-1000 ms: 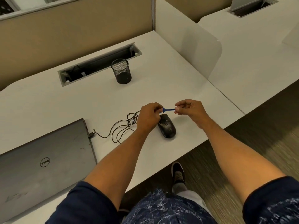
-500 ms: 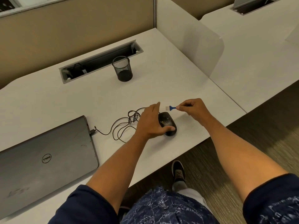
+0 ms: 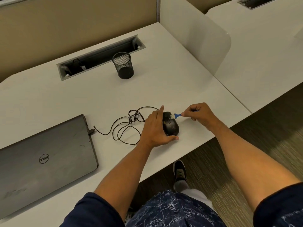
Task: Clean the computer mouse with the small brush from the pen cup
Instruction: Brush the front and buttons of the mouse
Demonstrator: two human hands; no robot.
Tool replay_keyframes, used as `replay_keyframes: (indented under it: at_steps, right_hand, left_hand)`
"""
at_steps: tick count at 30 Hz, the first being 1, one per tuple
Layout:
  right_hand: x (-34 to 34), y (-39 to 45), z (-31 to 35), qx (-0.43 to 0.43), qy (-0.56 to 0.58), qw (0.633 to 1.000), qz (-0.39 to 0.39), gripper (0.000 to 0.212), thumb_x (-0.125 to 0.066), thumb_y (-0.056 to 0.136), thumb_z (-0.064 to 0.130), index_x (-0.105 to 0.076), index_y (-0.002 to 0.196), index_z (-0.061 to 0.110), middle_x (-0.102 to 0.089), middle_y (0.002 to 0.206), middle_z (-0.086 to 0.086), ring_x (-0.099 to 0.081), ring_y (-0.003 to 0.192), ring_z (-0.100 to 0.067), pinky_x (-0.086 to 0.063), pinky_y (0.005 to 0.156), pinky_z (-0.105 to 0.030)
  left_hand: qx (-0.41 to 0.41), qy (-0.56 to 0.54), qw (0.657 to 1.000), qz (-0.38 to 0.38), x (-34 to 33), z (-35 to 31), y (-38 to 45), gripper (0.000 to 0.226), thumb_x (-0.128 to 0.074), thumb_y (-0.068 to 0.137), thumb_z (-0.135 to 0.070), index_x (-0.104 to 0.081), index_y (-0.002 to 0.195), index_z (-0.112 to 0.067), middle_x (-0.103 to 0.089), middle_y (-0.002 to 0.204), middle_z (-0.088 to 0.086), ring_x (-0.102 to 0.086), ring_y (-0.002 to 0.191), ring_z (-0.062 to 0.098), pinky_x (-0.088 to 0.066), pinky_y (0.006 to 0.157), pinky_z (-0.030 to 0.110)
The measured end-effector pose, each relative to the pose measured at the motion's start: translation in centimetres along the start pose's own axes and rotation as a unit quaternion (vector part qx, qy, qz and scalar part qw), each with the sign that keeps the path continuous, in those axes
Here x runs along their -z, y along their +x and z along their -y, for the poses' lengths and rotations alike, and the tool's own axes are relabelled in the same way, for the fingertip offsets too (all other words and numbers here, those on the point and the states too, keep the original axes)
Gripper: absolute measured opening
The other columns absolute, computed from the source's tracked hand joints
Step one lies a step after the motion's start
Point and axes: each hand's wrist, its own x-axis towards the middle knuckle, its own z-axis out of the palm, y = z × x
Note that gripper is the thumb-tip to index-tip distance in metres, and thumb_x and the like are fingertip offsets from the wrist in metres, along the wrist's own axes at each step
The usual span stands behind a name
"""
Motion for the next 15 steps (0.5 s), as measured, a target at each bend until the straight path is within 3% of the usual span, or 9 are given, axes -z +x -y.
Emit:
replay_keyframes:
  at_steps: [5, 8, 12, 15]
  right_hand:
    - [-0.3, 0.4, 0.1, 0.015, -0.041, 0.999, 0.002, 0.01, -0.083, 0.081, 0.012, -0.08, 0.081, 0.002, -0.067, 0.057, 0.011, -0.055, 0.054, 0.002, -0.041, 0.055, -0.009]
    - [-0.1, 0.9, 0.2, 0.024, -0.038, 0.999, -0.026, 0.007, -0.083, 0.081, 0.013, -0.08, 0.079, 0.007, -0.07, 0.061, 0.011, -0.059, 0.057, 0.004, -0.043, 0.056, -0.008]
    - [-0.2, 1.0, 0.5, 0.001, -0.036, 0.999, 0.041, 0.007, -0.083, 0.081, 0.013, -0.081, 0.078, 0.008, -0.066, 0.063, -0.002, -0.05, 0.055, -0.003, -0.041, 0.054, -0.017]
    - [-0.6, 1.2, 0.6, 0.005, -0.052, 0.998, 0.019, 0.009, -0.083, 0.081, 0.014, -0.08, 0.077, 0.007, -0.067, 0.06, 0.005, -0.052, 0.053, 0.002, -0.041, 0.054, -0.012]
  left_hand:
    - [0.005, -0.006, 1.0, -0.016, -0.1, 0.2, -0.2, 0.14, -0.076, 0.053, -0.082, -0.011, 0.16, -0.019, -0.051, 0.139, 0.005, -0.05, 0.121, 0.023, -0.044, 0.105, 0.042]
    - [0.001, 0.002, 1.0, -0.029, -0.3, 0.2, -0.2, 0.141, -0.074, 0.053, -0.085, -0.011, 0.16, -0.02, -0.052, 0.136, 0.004, -0.05, 0.119, 0.021, -0.043, 0.103, 0.039]
    - [0.001, 0.0, 0.999, -0.039, -0.5, 0.3, -0.3, 0.141, -0.075, 0.053, -0.084, -0.009, 0.161, -0.019, -0.052, 0.136, 0.003, -0.051, 0.118, 0.02, -0.044, 0.103, 0.039]
    - [0.001, 0.003, 0.999, -0.046, -0.6, 0.4, -0.3, 0.141, -0.074, 0.054, -0.084, -0.009, 0.161, -0.019, -0.053, 0.135, 0.003, -0.051, 0.118, 0.02, -0.044, 0.103, 0.039]
